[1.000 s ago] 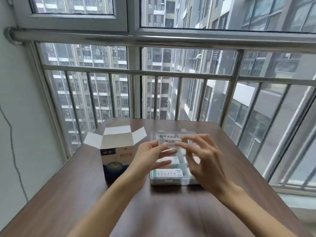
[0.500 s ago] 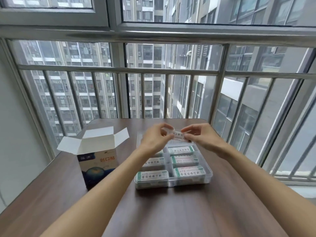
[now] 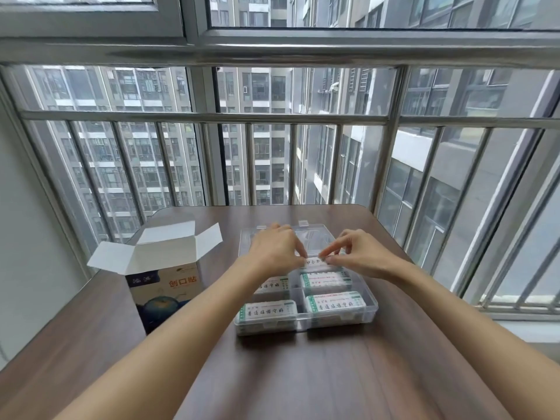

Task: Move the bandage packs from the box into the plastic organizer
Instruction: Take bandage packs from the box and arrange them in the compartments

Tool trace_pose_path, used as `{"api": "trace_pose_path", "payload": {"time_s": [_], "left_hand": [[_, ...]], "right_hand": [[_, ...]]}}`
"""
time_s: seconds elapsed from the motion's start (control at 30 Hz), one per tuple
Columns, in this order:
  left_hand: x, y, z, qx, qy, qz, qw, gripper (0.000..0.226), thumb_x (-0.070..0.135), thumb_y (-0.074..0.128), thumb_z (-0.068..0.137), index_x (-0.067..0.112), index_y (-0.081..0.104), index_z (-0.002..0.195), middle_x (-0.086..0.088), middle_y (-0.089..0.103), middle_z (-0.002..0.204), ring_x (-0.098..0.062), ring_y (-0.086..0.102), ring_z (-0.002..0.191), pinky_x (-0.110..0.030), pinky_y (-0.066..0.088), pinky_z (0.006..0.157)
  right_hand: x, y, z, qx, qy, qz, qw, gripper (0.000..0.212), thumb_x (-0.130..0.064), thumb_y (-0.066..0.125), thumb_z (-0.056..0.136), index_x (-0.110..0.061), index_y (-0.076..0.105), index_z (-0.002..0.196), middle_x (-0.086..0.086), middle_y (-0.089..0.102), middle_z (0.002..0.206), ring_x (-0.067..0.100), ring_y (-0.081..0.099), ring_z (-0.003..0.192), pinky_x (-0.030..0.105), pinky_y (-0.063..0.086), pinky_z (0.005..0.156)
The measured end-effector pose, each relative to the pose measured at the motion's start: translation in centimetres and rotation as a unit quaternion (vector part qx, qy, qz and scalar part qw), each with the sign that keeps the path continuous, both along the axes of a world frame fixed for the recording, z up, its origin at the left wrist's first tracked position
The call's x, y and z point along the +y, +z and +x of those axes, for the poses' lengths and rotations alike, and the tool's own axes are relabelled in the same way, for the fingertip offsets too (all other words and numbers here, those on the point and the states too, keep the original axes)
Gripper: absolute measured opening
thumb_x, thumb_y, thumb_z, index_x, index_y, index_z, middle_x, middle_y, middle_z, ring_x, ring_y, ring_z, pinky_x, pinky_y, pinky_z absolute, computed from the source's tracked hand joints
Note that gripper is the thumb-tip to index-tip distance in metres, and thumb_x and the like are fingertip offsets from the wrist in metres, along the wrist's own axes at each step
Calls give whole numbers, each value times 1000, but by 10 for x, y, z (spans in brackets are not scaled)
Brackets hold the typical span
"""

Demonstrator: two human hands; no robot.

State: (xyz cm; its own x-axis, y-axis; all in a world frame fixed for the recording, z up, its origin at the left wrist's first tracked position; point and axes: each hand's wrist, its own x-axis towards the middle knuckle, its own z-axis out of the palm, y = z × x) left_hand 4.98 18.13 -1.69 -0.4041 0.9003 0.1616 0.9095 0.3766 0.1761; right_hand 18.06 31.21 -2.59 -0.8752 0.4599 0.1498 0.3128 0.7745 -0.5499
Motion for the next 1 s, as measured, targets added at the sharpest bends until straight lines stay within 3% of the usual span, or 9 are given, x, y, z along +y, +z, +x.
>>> {"api": "trace_pose_path", "payload": {"time_s": [0.13, 0.23, 0.33, 0.43, 0.6, 0.73, 0.8, 0.93, 1.0], "left_hand": [[4, 2, 2, 0, -4, -6, 1000, 21, 32, 60, 91, 30, 72, 108, 4, 62, 113, -19, 46, 114, -31, 38, 86], [6, 5, 3, 12, -10, -1, 1000, 19, 31, 63, 89, 30, 73, 105, 5, 62, 108, -18, 46, 111, -30, 36, 81], [7, 8, 3, 31, -12, -2, 999, 19, 31, 62, 89, 30, 73, 105, 7, 64, 107, -18, 47, 110, -28, 34, 78], [8, 9, 4, 39, -11, -22, 999, 21, 28, 60, 91, 29, 72, 108, 6, 67, 110, -18, 48, 111, -29, 36, 77], [12, 6, 0, 35, 13, -82, 996, 25, 22, 53, 90, 18, 70, 108, -2, 69, 109, -25, 57, 106, -34, 47, 83], [15, 8, -2, 14, 14, -98, 995, 24, 20, 54, 88, 15, 72, 103, 0, 71, 104, -22, 62, 97, -33, 50, 77], [11, 15, -2, -12, 10, -78, 997, 23, 21, 54, 91, 15, 72, 102, 4, 70, 101, -19, 64, 98, -31, 51, 75], [-24, 47, -3, -81, -1, 34, 996, 24, 22, 49, 98, 19, 68, 113, 9, 65, 118, -7, 62, 91, -19, 52, 72], [-57, 60, -9, -97, 33, 127, 987, 23, 25, 52, 97, 21, 67, 113, 6, 65, 118, -11, 63, 94, -19, 50, 71]], "right_hand": [[1, 11, -5, -58, -34, 8, 998, 14, -24, 67, 83, -25, 75, 95, -13, 58, 82, 1, 53, 77, 18, 40, 66], [10, 16, -12, -113, -129, 26, 985, 21, -27, 67, 82, -14, 76, 94, 0, 73, 89, 14, 60, 74, 29, 47, 64], [12, 19, -19, -202, -164, 46, 964, 26, -31, 67, 78, -11, 71, 95, 6, 69, 93, 18, 60, 78, 30, 48, 66], [5, 23, -24, -262, -161, 54, 950, 20, -29, 67, 80, -11, 60, 75, 0, 60, 73, 18, 56, 76, 28, 44, 69], [-2, 25, -23, -272, -179, 63, 943, 30, -33, 70, 80, -13, 51, 67, -2, 55, 66, 14, 52, 67, 29, 43, 71], [-3, 30, -21, -268, -171, 65, 946, 32, -35, 69, 80, -15, 54, 61, -4, 56, 63, 8, 49, 60, 28, 42, 70], [-4, 37, -18, -272, -161, 58, 947, 25, -35, 67, 82, -17, 62, 65, -6, 58, 61, 7, 50, 59, 26, 44, 69], [-9, 60, -5, -241, -150, 68, 957, 25, -35, 63, 87, -11, 71, 85, -5, 65, 66, 7, 57, 60, 22, 47, 58], [-19, 70, -3, -201, -140, 97, 965, 30, -35, 62, 87, -8, 73, 95, 3, 72, 83, 15, 67, 75, 28, 55, 69]]}}
